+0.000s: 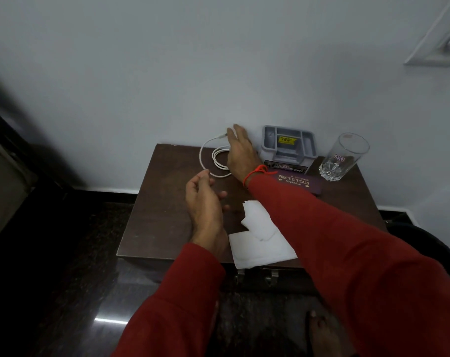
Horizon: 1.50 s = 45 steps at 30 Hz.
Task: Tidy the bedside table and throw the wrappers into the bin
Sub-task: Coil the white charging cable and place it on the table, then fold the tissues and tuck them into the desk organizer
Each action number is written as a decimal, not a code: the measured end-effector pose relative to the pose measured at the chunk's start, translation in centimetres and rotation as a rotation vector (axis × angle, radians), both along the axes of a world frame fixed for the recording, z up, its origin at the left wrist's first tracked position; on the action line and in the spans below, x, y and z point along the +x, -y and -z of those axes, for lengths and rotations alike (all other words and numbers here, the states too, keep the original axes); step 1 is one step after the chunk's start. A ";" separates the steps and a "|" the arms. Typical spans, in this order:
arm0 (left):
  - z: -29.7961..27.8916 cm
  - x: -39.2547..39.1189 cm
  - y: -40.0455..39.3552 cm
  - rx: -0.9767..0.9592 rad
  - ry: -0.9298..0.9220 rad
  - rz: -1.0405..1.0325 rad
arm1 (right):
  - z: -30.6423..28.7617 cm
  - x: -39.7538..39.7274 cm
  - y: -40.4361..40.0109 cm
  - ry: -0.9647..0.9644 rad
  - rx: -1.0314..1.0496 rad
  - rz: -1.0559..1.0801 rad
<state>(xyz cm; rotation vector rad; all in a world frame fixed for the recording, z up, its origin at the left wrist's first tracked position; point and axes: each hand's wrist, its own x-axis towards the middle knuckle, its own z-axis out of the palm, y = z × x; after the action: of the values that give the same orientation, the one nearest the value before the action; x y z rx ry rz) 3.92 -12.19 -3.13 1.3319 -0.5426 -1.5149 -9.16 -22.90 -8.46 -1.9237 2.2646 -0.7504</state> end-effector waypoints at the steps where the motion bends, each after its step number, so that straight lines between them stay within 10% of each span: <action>1: -0.1 0.0 -0.1 0.003 -0.002 0.001 | -0.4 -0.1 -0.4 0.001 -0.002 -0.029; 10: -0.3 0.4 -0.4 0.008 -0.005 0.011 | -1.7 -3.6 -9.1 0.052 -0.247 -0.216; 19: -0.3 -0.2 -1.2 -0.007 0.113 0.188 | 0.3 -5.3 -18.1 -0.075 0.217 -0.320; 27: 3.5 0.2 -2.9 -0.345 1.157 0.948 | -0.1 -6.4 -18.4 -0.217 0.417 -0.253; 33: 4.3 -0.3 -4.9 -0.334 1.468 1.180 | 0.5 -6.0 -18.8 -0.288 0.435 -0.268; 45: 4.3 0.6 -2.3 -0.284 1.128 1.121 | 0.4 -7.6 -18.6 -0.024 0.246 -0.227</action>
<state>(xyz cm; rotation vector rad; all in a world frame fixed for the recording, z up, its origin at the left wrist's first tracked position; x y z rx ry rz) 4.53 -9.92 -7.39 1.6482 -2.4196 -1.1975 -16.73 -4.26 -8.89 -2.0294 1.9943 -0.4025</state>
